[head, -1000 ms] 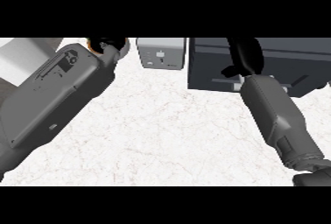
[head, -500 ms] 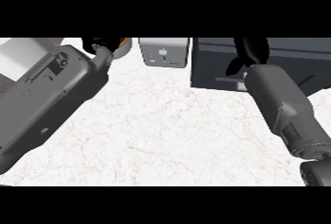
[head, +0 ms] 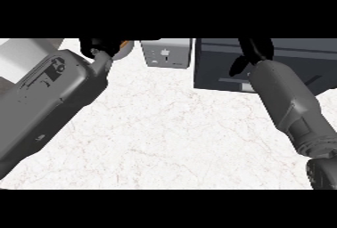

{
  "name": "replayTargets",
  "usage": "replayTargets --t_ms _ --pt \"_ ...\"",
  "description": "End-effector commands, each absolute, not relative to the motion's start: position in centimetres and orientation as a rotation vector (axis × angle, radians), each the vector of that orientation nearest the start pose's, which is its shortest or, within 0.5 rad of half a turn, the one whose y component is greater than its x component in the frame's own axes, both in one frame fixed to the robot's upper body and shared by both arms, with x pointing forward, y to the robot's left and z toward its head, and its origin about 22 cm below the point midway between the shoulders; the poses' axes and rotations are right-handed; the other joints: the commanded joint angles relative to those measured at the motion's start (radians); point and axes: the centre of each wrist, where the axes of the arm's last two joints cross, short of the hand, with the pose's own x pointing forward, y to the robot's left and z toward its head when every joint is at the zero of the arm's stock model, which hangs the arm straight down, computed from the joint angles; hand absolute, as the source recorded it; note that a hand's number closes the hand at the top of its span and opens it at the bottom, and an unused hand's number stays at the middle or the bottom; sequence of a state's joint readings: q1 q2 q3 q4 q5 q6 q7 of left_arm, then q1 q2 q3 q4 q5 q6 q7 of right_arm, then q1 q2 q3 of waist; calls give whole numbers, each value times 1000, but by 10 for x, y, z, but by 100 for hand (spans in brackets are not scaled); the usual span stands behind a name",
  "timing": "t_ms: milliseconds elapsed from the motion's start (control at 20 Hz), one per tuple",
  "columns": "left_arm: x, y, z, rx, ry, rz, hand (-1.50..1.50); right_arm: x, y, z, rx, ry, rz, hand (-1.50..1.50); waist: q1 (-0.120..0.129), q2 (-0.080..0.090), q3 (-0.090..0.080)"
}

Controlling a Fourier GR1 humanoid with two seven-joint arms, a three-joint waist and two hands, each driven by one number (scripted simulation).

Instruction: Pick up the can, place it into the drawer and close the drawer

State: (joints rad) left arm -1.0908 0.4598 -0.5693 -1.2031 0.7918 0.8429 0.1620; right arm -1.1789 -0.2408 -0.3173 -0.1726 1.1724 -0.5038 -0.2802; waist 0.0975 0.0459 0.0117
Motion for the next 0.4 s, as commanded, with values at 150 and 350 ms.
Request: replayTargets --t_ms 150,350 --pt "380 122 232 2 -1721 127 -150 472 -183 119 -737 -1815 523 -150 27 -13 -5" --pt "377 120 222 3 -1710 137 -150 474 -189 125 -685 -1847 531 -150 15 -11 -8"
